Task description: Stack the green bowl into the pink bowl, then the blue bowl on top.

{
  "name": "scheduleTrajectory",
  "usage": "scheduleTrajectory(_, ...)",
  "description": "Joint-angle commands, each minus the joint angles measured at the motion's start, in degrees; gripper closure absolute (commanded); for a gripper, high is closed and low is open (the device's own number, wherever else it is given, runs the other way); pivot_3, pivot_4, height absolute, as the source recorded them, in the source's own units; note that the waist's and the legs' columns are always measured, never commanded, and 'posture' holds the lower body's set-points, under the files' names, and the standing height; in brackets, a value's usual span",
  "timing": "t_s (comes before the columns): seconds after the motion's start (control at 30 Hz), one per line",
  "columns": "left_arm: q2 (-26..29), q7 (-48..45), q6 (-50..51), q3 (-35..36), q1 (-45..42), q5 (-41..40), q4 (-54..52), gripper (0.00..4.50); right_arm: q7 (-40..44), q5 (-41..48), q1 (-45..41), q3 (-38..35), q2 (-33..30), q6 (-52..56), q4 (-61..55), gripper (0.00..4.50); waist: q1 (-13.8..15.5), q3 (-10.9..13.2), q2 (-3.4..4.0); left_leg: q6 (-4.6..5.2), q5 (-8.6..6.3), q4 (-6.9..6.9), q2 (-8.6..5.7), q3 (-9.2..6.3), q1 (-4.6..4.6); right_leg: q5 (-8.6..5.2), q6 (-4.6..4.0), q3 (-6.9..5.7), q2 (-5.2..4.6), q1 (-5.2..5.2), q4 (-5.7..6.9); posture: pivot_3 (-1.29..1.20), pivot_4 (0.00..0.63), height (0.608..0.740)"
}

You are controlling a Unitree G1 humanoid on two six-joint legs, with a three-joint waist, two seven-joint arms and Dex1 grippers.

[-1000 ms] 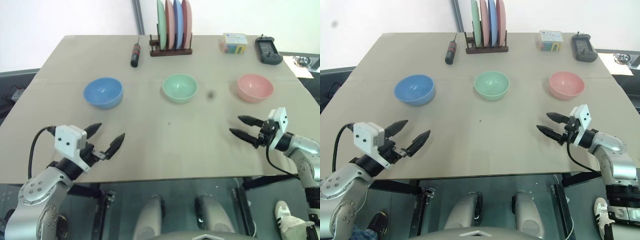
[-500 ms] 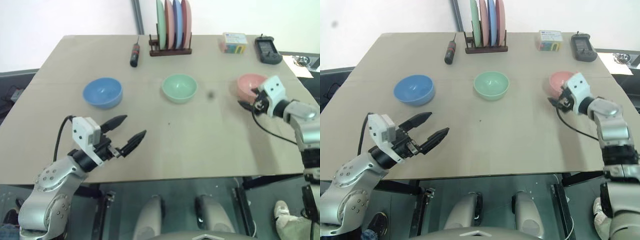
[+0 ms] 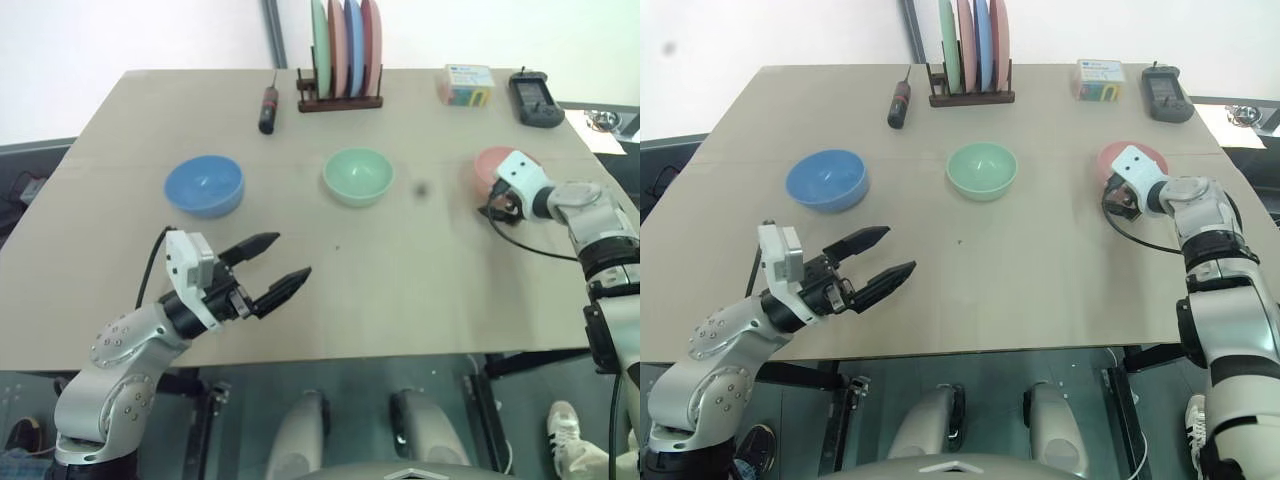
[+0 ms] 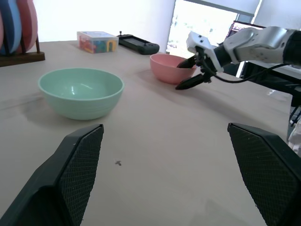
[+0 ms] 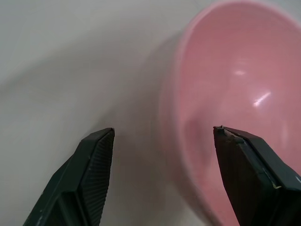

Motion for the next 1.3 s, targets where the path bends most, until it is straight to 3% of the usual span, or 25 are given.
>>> scheduleTrajectory(0.03,-0.4,-0.2,-1.9,0.2,0.5,-0.6,-1.3,0.00,-0.2,-1.4,-3.9,0.1,-0.5,-2.9,2.3,2.51,0.0,0.0,0.01,0.00,0.00,0.00,0.00,0.00,0.00,0.01,0.02,0.00,0.00,0.00,0.00,0.00,0.150,0.740)
scheduleTrajectory(0.17,-0.9,0.4,-2.7,0.1,1.5,-0.1,-1.5,0.00,0.9,-2.5,-4.7,0.3,-0.3,-4.9,3.6,4.32,0.0,0.0,0.01,0.00,0.00,0.00,0.00,-0.01,0.01,0.09,0.16,0.00,0.00,0.00,0.00,0.00,0.150,0.740)
scheduleTrajectory(0.2,-1.1,0.4,-2.9,0.0,1.7,0.0,-1.5,0.00,1.2,-2.7,-4.7,0.4,-0.3,-5.3,3.6,4.46,0.0,0.0,0.01,0.00,0.00,0.00,0.00,-0.01,0.01,0.09,0.15,-0.01,0.00,0.00,0.00,0.00,0.150,0.740)
scheduleTrajectory(0.47,-1.1,0.7,-3.7,-0.3,1.7,0.1,-0.9,0.00,8.8,-3.9,-3.8,2.2,-0.4,-9.7,-2.8,4.46,-0.1,0.0,0.06,0.00,0.00,0.00,0.00,0.00,0.01,0.09,0.16,0.00,0.00,0.00,0.00,0.00,0.150,0.740)
scheduleTrajectory(0.6,0.0,-0.1,-3.6,0.5,1.3,-0.1,0.5,0.00,22.1,0.8,4.5,4.5,0.5,-1.3,-32.1,4.46,-0.2,0.1,0.10,0.00,0.00,-0.04,0.02,-0.02,0.04,0.10,0.18,-0.01,0.01,-0.03,0.04,0.00,0.150,0.740)
scheduleTrajectory(0.7,0.8,-0.6,-3.6,0.7,0.5,0.0,1.6,0.00,26.5,2.0,10.8,6.9,0.2,6.1,-53.3,4.46,0.1,0.1,0.17,0.00,0.00,-0.10,0.06,-0.16,0.02,0.09,0.18,-0.13,0.04,-0.07,0.11,0.00,0.150,0.740)
scheduleTrajectory(0.8,1.7,-1.2,-3.5,0.8,-0.6,-0.2,2.8,0.00,28.8,2.3,14.0,9.4,0.4,12.4,-67.2,4.46,0.5,0.1,0.20,0.00,0.00,-0.11,0.05,-0.23,-0.05,0.09,0.17,-0.22,0.03,-0.10,0.13,0.00,0.150,0.740)
scheduleTrajectory(0.93,3.3,-2.6,-3.5,0.7,-3.0,0.0,5.4,0.00,28.8,1.7,15.3,12.8,1.9,16.7,-75.8,4.46,0.5,0.1,0.17,-0.01,0.00,0.04,0.02,-0.22,-0.05,0.03,0.10,-0.24,0.00,-0.03,0.10,0.00,0.150,0.740)
scheduleTrajectory(1.2,4.2,-3.4,-3.4,0.2,-5.4,0.1,7.1,0.00,27.9,1.8,15.5,15.0,2.6,19.2,-79.3,1.62,0.4,0.1,0.15,-0.01,0.00,0.06,0.03,-0.22,-0.04,-0.02,0.01,-0.25,0.00,-0.01,0.11,0.00,0.150,0.740)
scheduleTrajectory(1.23,4.2,-3.3,-3.5,0.1,-5.5,0.3,7.2,0.00,27.6,1.9,15.5,14.9,2.8,19.4,-79.4,1.04,0.4,0.1,0.15,-0.01,0.00,0.05,0.03,-0.23,-0.03,-0.01,0.02,-0.25,0.00,-0.01,0.11,0.00,0.150,0.740)
scheduleTrajectory(1.3,4.1,-3.4,-3.4,0.0,-5.7,0.4,7.4,0.00,26.9,1.8,15.3,14.7,3.0,19.8,-79.1,0.36,0.4,0.1,0.15,-0.01,0.00,0.05,0.03,-0.23,-0.03,-0.01,0.01,-0.25,0.00,-0.01,0.11,0.00,0.150,0.740)
